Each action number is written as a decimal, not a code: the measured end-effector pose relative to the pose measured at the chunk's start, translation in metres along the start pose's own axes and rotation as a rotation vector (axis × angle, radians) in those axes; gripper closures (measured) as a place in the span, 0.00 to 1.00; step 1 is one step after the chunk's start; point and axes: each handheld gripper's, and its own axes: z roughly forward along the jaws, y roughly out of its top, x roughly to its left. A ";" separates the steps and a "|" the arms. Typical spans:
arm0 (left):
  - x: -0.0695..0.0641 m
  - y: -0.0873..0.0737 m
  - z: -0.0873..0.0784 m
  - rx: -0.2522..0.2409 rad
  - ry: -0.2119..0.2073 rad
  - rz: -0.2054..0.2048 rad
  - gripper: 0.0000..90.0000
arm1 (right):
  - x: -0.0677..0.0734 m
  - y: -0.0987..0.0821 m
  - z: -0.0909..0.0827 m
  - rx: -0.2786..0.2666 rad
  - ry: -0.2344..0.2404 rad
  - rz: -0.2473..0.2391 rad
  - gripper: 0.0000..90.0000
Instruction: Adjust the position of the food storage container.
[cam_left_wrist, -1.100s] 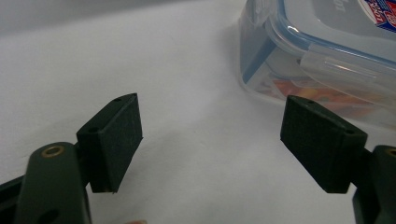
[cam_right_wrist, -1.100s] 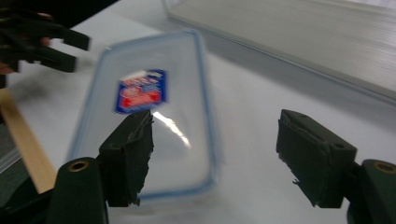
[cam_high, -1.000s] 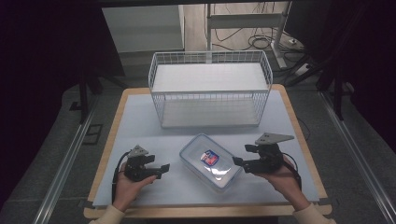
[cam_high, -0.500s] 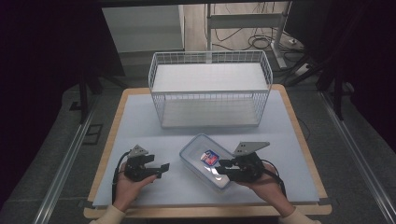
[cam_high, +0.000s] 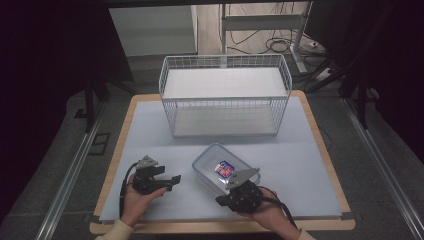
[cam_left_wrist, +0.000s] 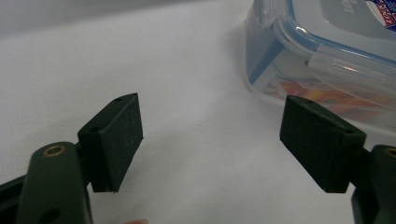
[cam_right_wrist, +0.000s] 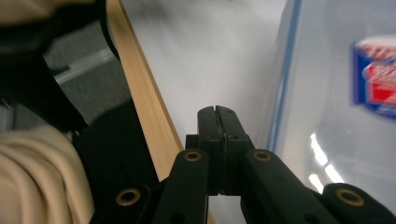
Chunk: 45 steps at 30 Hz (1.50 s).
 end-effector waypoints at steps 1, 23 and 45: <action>0.000 0.000 0.000 0.000 -0.001 -0.001 0.23 | 0.002 -0.002 0.002 0.016 -0.012 -0.003 1.00; 0.003 -0.001 0.001 0.006 -0.017 -0.011 0.24 | -0.002 -0.023 -0.011 0.059 -0.093 0.002 1.00; 0.005 -0.002 0.003 0.013 -0.014 -0.010 0.24 | -0.047 -0.047 -0.042 0.026 -0.184 0.107 1.00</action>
